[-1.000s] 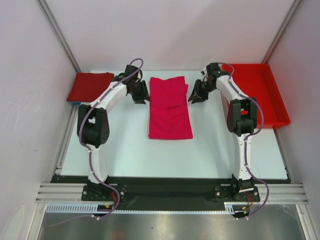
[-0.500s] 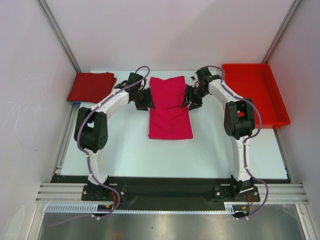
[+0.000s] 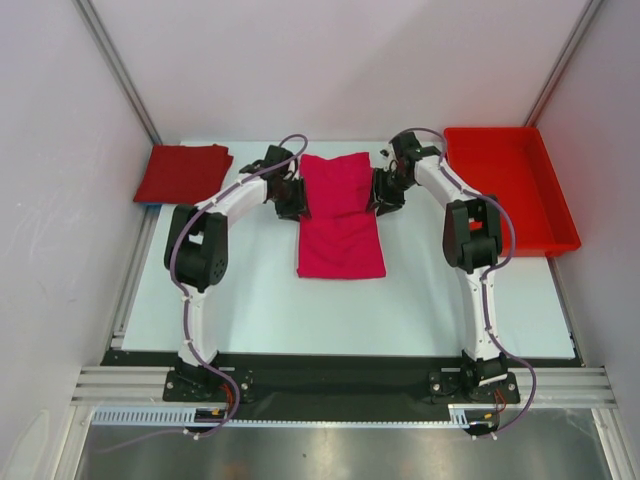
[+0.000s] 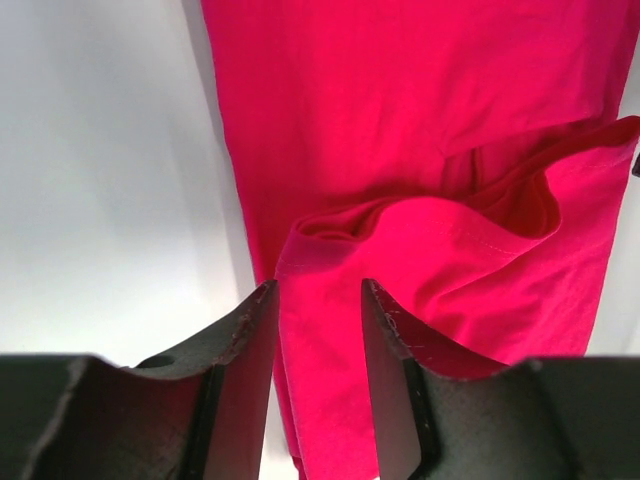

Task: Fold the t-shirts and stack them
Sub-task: Fold the tshirt

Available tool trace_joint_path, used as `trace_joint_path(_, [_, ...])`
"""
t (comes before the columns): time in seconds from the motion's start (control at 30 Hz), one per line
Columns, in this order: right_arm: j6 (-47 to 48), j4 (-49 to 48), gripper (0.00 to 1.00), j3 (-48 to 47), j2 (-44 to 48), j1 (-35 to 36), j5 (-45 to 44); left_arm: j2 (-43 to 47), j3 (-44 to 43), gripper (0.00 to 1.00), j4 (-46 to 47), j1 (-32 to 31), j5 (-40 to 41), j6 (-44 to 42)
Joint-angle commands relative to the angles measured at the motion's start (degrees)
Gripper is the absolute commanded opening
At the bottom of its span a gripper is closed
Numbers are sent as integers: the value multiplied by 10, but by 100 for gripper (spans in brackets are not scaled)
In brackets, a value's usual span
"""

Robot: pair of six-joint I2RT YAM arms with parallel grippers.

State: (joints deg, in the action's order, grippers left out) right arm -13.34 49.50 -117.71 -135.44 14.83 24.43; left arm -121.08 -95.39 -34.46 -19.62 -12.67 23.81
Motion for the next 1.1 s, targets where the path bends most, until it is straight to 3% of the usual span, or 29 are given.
trace_joint_path(0.0, [10, 4, 44, -17, -4, 3, 7, -3, -28, 42, 7, 5, -10, -12])
trace_joint_path(0.17, [-5, -5, 37, -20, -12, 4, 26, -9, -29, 36, 17, 11, -27, -6])
trace_joint_path(0.27, [-14, -10, 28, -25, -18, 5, 38, -11, -27, 25, 18, 15, -34, -3])
trace_joint_path(0.4, [-22, -12, 21, -30, -21, 2, 39, -12, -26, 18, 22, 20, -40, -2])
trace_joint_path(0.5, [-27, -13, 8, -32, -21, -2, 38, -16, -30, 1, 24, 23, -42, -2])
trace_joint_path(0.57, [-31, -16, 0, -35, -17, -6, 27, -20, -35, 0, 26, 24, -39, -3])
trace_joint_path(0.83, [-31, -15, 0, -53, -12, -16, 7, -7, -34, 0, 40, 27, -25, 0])
trace_joint_path(0.87, [-29, -12, 0, -54, -13, -17, 10, -11, -37, 1, 39, 27, -27, -1])
trace_joint_path(0.9, [-27, -5, 6, -56, -18, -18, 22, -14, -43, 9, 33, 27, -29, 0])
trace_joint_path(0.93, [-21, -4, 17, -55, -19, -17, 27, -15, -48, 21, 17, 27, -28, 2])
trace_joint_path(0.97, [-19, -3, 31, -52, -18, -16, 28, -11, -45, 40, 18, 27, -31, 2])
trace_joint_path(1.07, [-9, 0, 39, -45, -18, -10, 18, 0, -15, 50, 46, 27, -39, 6])
